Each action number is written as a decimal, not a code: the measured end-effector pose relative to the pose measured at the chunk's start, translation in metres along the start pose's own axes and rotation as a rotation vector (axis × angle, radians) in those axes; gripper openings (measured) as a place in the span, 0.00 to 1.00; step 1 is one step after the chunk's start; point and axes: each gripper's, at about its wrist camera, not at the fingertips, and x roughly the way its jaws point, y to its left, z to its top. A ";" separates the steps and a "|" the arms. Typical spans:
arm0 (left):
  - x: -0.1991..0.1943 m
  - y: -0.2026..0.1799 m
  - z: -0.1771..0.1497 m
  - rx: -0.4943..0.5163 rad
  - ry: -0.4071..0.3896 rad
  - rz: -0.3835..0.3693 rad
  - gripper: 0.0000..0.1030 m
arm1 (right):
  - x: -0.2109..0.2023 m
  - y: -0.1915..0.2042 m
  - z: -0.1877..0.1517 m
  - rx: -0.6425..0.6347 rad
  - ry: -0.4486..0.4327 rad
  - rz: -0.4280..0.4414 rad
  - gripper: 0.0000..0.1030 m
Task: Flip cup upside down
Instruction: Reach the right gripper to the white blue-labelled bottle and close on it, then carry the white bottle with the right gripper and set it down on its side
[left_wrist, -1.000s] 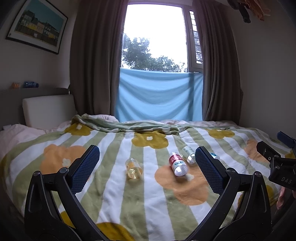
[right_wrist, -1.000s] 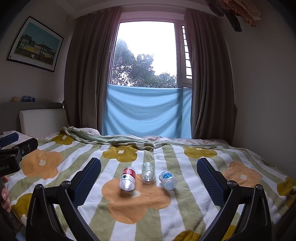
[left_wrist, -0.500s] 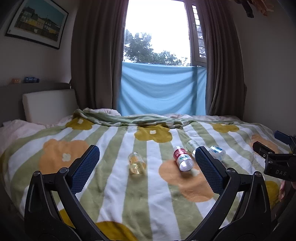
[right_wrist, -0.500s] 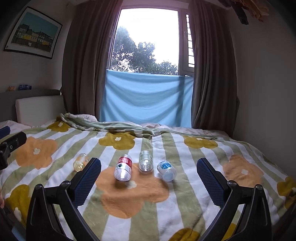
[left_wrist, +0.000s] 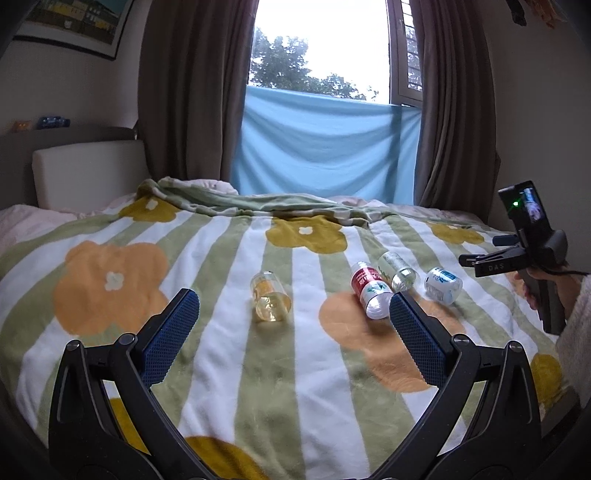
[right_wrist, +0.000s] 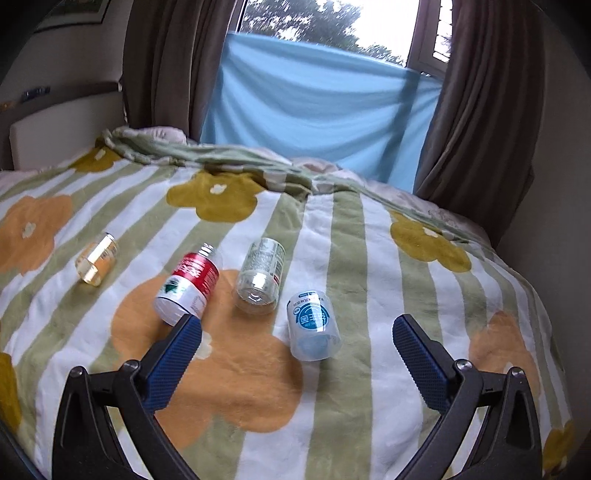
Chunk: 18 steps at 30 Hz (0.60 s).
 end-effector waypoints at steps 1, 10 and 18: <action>0.003 0.001 -0.001 -0.004 0.012 -0.002 1.00 | 0.019 -0.003 0.005 -0.013 0.051 0.013 1.00; 0.030 0.004 -0.011 0.010 0.092 0.013 1.00 | 0.141 -0.029 0.011 0.037 0.388 0.079 0.89; 0.051 0.007 -0.024 0.009 0.162 0.001 1.00 | 0.164 -0.030 0.005 0.030 0.467 0.121 0.55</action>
